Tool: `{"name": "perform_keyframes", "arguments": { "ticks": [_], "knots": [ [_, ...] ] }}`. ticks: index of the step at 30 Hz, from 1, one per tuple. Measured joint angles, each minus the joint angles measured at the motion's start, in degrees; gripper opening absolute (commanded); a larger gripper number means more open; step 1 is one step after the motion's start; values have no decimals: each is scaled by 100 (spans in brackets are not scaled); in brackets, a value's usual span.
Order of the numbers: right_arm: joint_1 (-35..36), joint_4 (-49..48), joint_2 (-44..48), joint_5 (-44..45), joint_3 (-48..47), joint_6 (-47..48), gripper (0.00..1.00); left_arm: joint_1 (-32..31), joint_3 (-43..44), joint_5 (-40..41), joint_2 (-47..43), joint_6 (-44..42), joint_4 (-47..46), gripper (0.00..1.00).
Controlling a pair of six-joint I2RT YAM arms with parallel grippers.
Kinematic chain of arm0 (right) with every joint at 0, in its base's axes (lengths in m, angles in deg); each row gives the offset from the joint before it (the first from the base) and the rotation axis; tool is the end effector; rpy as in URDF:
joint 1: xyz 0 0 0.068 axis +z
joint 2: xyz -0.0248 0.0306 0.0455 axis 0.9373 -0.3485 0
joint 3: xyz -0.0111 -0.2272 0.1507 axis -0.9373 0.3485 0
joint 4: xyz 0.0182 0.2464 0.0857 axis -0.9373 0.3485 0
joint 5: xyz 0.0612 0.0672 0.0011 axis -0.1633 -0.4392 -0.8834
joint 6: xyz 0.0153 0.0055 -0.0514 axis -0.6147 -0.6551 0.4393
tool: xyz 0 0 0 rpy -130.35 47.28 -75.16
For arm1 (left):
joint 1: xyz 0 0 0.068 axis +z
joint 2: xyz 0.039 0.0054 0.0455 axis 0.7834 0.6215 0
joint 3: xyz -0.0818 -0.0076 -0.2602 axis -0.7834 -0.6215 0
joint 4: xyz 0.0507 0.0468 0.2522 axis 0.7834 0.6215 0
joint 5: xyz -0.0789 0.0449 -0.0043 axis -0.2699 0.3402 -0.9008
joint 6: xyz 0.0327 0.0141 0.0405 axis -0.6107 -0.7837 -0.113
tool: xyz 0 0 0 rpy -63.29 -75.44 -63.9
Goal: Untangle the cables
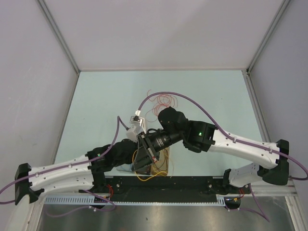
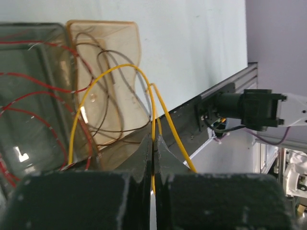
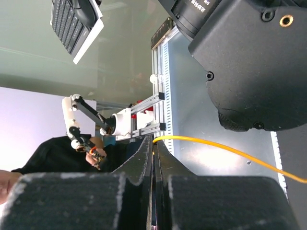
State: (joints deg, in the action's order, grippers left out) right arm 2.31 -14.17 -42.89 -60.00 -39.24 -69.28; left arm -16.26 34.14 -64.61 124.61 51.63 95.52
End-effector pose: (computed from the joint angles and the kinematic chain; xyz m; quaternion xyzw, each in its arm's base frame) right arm 0.0724 0.2948 0.4115 -0.3740 0.6895 0.6172 0.0605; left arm 0.0724 -0.1608 0.2439 -0.0110 0.8710 -0.4095 0.2712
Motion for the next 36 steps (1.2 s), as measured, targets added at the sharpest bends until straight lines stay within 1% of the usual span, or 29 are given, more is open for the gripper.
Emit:
{"name": "perform_keyframes", "arguments": {
  "ticks": [3, 7, 12, 14, 16, 20, 23, 29, 36],
  "knots": [
    [-83, -87, -46, -50, 33, -42, 0, -2, -164, 111, -216, 109, 225, 1],
    [-442, -236, 42, -74, 297, -103, 0, -4, -249, 313, -566, 208, 573, 3],
    [-1392, -341, 535, -61, 1257, -243, 0, -4, -251, 509, -765, 203, 763, 2],
    [-1731, -396, 710, -61, 1628, -297, 0, -4, -249, 560, -671, 192, 763, 2],
    [-1926, -448, 793, -87, 1937, -337, 0, -4, -240, 601, -461, 175, 763, 1],
    [-2103, -450, 765, -87, 2347, -317, 0, -4, -179, 612, 33, 81, 765, 1],
    [-2277, -411, 693, -17, 2540, -254, 0, -4, -85, 647, 216, 22, 778, 1],
    [-2568, -439, 411, 197, 2699, -129, 0, -4, 175, 916, 264, -85, 852, 3],
    [-2660, -835, -170, 166, 2723, -96, 0, 52, 264, 1255, 208, -234, 916, 5]
  ]
}}
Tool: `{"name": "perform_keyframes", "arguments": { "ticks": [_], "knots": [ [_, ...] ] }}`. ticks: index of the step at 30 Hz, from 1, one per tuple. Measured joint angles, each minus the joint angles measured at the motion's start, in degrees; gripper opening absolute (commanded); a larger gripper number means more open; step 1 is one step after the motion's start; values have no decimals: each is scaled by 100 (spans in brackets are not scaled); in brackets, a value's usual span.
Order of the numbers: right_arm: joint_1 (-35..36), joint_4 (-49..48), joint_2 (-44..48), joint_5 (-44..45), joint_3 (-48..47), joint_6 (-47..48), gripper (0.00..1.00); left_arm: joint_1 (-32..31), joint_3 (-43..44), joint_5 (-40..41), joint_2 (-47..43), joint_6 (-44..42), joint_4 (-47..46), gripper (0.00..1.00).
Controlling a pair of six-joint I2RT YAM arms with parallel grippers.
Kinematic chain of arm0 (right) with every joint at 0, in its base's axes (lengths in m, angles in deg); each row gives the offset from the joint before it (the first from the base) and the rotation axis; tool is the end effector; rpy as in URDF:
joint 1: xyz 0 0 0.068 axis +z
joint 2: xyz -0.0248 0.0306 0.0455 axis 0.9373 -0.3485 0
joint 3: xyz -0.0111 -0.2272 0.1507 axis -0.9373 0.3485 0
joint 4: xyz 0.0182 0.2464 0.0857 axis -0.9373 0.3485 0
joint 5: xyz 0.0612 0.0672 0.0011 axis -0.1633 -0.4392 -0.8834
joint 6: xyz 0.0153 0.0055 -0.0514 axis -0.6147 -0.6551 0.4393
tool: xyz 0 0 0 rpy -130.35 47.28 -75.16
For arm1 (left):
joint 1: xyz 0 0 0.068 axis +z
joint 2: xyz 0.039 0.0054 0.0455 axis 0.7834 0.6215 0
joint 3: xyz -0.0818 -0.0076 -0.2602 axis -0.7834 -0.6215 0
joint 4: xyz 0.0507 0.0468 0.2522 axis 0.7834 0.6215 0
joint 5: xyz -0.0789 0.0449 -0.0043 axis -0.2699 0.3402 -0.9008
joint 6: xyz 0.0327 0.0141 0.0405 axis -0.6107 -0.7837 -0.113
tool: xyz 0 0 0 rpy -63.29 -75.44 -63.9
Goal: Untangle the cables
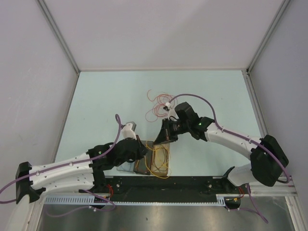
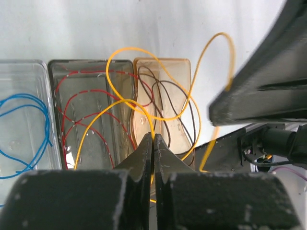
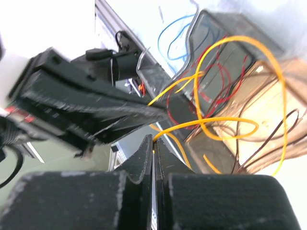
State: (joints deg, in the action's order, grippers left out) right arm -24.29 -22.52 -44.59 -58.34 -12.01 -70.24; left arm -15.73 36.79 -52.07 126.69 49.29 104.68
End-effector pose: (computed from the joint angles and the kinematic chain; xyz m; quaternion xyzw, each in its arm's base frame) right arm 0.1940 0.2272 0.2546 -0.1408 0.8502 0.5005 0.0824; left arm 0.0790 -0.1531 0.2414 -0.0357 0.8927 -0.2927 0.3408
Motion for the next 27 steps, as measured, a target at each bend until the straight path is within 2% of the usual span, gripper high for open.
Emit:
{"name": "perform_keyframes", "arguments": {
  "ticks": [5, 9, 17, 23, 24, 26, 27],
  "knots": [
    [-72, -208, -341, 26, 0, -7, 0, 197, 295, 61, 74, -291, -24, 5],
    [33, -129, -566, 315, 9, 59, 0, 291, 776, 37, 481, -697, -162, 3],
    [374, 157, -844, 1005, 216, 186, 0, 295, 1381, -778, 1617, -1598, -713, 0],
    [420, 514, -986, 1440, 341, 256, 0, 249, 1510, -1156, 2168, -1810, -789, 0],
    [426, 533, -988, 1462, 341, 258, 9, 243, 1510, -1167, 2175, -1812, -789, 0],
    [433, 540, -986, 1478, 341, 271, 19, 238, 1482, -1176, 2162, -1810, -809, 0],
    [435, 538, -984, 1482, 341, 275, 30, 236, 1451, -1200, 2149, -1801, -826, 0]
  ]
}}
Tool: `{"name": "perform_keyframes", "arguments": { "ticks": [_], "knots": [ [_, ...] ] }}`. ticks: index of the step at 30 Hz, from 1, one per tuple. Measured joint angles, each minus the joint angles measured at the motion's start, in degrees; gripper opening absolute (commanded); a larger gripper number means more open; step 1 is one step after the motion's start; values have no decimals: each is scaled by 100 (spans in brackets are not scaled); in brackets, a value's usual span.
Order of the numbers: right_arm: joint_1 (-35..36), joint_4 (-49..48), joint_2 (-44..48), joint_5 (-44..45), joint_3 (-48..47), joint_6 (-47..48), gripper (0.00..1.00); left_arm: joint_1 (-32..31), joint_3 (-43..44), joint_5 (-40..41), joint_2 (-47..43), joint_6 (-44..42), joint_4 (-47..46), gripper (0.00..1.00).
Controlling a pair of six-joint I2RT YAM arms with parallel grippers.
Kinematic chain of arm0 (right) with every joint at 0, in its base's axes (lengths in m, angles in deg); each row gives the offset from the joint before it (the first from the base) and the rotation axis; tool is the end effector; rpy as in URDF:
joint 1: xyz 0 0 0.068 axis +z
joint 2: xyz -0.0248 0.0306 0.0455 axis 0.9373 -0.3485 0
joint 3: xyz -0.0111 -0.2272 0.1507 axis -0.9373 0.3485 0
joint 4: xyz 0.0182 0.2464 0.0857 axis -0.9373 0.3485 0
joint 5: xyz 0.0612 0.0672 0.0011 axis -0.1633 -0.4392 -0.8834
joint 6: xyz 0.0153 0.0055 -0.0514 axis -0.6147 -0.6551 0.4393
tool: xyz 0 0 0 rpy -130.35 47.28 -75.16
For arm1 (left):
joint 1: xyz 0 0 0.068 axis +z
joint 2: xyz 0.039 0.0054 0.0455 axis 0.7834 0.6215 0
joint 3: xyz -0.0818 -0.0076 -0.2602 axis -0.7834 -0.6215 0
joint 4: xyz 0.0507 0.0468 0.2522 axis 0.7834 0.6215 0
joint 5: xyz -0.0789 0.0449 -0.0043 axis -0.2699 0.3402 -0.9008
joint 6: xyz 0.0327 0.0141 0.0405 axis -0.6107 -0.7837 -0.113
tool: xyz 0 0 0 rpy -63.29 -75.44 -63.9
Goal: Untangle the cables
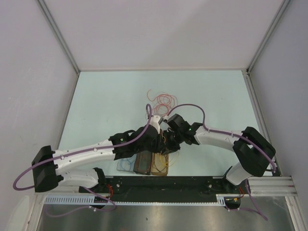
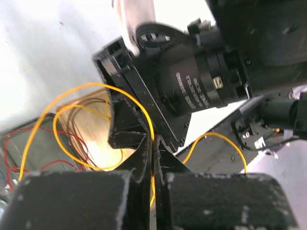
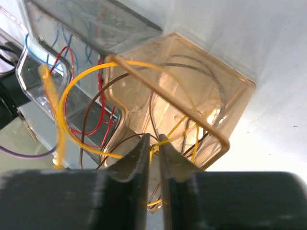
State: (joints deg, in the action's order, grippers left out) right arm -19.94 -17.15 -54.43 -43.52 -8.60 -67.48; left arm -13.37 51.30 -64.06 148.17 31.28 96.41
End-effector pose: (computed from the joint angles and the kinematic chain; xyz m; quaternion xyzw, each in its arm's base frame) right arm 0.1848 0.2392 0.1779 -0.1137 0.9333 0.3361 0.0557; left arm 0.1147 -0.2295 0.2646 0.1297 0.8901 -0.2967 0.3206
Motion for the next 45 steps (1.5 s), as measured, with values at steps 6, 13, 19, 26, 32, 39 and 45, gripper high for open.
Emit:
{"name": "perform_keyframes", "arguments": {
  "ticks": [6, 13, 19, 26, 32, 39, 45],
  "knots": [
    [-9, 212, 350, 151, -2, 57, 50, -55, -94, -33, -297, 39, -24, 0],
    [-140, 686, 966, 345, -131, 160, 55, -83, -133, 7, -643, 90, -398, 0],
    [-304, 1226, 1097, 474, -297, 323, 56, -116, -227, 48, -651, 205, -732, 0],
    [-719, 1794, 1672, 538, -487, 612, 56, -125, -468, 275, -354, 175, -46, 0],
    [-1088, 2277, 1873, 741, -507, 855, 56, -125, -468, 376, -210, 125, 138, 0],
    [-1279, 2492, 2127, 820, -507, 968, 55, -131, -468, 376, 588, -22, -229, 0],
    [-1298, 2590, 2157, 837, -507, 1027, 54, -181, -466, 389, 1517, -17, -409, 0]
  ]
}}
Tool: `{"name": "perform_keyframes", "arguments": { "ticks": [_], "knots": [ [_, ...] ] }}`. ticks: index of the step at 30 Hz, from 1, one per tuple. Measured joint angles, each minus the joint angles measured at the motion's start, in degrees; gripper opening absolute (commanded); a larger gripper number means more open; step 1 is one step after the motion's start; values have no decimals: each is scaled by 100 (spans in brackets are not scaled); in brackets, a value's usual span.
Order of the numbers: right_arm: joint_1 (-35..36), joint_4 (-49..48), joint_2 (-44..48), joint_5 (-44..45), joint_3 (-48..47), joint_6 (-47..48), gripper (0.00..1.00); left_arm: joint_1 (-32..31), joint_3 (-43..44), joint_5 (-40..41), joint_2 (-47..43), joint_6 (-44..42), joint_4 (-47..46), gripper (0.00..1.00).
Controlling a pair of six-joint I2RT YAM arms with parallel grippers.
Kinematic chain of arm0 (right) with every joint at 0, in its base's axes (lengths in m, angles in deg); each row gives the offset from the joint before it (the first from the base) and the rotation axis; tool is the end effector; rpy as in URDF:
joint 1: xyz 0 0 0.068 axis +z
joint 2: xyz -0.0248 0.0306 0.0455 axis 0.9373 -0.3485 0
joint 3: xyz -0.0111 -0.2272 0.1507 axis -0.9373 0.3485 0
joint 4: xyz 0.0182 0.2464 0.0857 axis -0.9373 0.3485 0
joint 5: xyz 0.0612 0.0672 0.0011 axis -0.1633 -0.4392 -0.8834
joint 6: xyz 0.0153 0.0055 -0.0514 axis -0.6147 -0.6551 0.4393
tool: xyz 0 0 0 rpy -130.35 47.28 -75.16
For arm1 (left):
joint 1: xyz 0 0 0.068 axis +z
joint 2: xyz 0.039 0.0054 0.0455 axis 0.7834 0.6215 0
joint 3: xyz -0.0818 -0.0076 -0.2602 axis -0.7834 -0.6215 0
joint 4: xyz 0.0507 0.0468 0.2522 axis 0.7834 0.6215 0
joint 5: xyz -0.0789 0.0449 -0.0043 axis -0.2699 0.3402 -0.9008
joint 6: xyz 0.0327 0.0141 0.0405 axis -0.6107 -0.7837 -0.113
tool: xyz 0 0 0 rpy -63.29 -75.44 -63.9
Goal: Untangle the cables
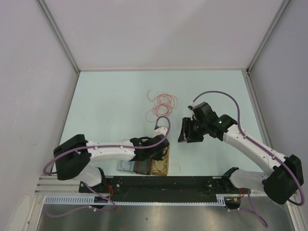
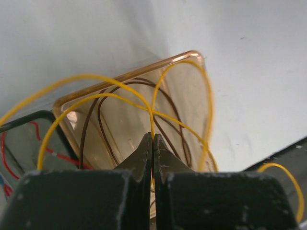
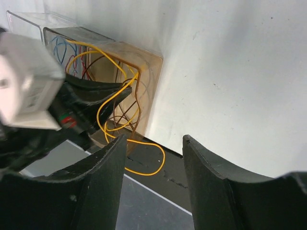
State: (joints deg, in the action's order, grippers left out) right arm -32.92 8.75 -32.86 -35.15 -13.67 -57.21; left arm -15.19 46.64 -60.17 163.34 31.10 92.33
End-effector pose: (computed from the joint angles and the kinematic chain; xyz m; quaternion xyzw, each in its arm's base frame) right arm 0.1812 0.1463 0.2709 -0.0721 0.9461 0.2664 0.1695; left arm 0.1182 -0.2523 0.1783 0.1566 0.9330 -0.1751 0.2727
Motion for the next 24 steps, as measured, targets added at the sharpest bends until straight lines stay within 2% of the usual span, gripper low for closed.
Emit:
{"name": "perform_keyframes", "arguments": {
  "ticks": [6, 7, 10, 16, 24],
  "knots": [
    [-35, 22, 101, 2, 0, 15, 54, -33, 153, 7, 581, -4, 17, 3],
    [-44, 22, 109, 0, 0, 17, 54, -42, 234, 9, 632, -11, 31, 6],
    [-46, 22, 127, -2, 0, 22, 54, -98, 470, 20, 796, -72, 205, 27],
    [-72, 22, 245, -4, 0, 22, 54, -192, 953, 190, 778, -105, 883, 44],
    [-94, 22, 393, -7, 0, 22, 55, -190, 1569, 579, 455, -15, 2033, 50]
  ]
}}
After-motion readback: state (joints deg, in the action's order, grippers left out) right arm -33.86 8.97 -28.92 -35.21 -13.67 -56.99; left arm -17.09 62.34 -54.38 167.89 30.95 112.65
